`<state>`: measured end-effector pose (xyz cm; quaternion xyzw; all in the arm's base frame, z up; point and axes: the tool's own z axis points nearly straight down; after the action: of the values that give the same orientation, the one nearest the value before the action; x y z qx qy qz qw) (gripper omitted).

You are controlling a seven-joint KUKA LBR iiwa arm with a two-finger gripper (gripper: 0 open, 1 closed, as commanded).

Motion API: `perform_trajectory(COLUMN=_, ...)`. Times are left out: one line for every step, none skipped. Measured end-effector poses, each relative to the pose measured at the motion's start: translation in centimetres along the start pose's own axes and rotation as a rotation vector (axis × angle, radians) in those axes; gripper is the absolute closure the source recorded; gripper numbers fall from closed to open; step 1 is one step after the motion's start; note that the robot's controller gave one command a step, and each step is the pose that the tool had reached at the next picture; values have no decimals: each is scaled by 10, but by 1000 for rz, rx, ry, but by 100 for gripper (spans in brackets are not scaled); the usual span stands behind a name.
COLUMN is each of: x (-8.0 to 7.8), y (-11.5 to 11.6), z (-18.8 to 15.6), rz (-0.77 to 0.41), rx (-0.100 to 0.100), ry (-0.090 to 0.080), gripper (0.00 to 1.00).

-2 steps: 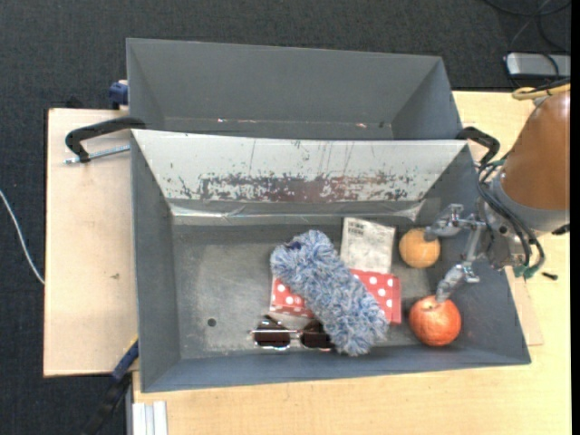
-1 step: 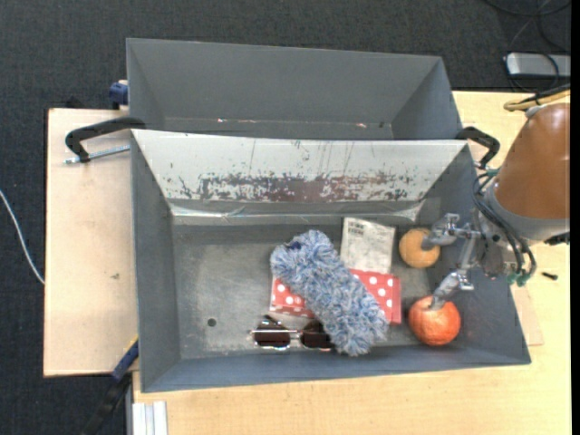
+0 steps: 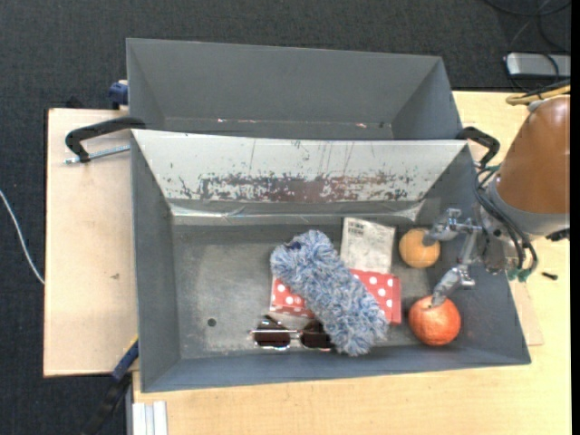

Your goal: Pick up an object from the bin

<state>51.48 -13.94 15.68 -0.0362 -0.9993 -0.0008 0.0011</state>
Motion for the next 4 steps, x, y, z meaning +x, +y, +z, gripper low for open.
perform_trajectory(x=2, y=1, z=30, rz=206, rx=0, ry=-8, gripper=0)
perform_trajectory(x=-13, y=6, z=32, rz=218, rx=1, ry=-2, gripper=0)
perform_trajectory(x=-34, y=12, z=21, rz=-69, rx=2, ry=-11, gripper=0)
perform_trajectory(x=-42, y=1, z=20, rz=68, rx=1, ry=-9, gripper=0)
